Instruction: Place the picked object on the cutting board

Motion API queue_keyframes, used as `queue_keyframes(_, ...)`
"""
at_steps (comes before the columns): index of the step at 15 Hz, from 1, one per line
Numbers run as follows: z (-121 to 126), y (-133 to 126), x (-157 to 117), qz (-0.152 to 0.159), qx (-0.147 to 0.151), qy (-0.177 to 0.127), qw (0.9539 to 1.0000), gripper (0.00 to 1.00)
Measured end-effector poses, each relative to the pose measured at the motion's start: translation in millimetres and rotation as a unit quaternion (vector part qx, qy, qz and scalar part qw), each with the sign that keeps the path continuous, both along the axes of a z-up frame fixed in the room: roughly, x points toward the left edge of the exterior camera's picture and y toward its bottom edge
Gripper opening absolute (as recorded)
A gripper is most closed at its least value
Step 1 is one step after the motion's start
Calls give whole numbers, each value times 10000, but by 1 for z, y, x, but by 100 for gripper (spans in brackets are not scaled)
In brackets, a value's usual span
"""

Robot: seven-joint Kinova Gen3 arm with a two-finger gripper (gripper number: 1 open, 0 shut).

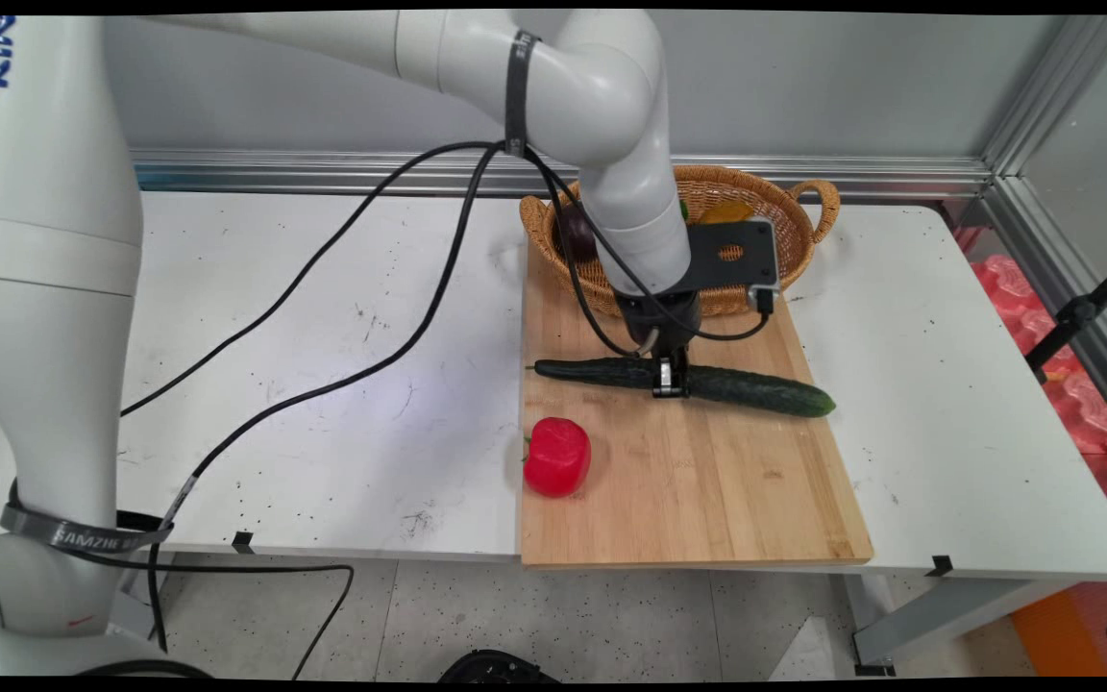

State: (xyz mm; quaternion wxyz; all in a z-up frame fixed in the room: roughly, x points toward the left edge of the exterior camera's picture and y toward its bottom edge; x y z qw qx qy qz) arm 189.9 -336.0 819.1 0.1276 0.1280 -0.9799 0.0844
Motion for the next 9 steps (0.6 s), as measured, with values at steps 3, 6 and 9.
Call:
queue_keyframes(3, -6, -2, 0, -95, -22, -67, 9999, 100)
queue_keyframes(6, -7, -3, 1, -162, -72, -98, 9998, 100)
queue_keyframes(9, -3, -2, 3, -235, -113, -84, 9996, 100)
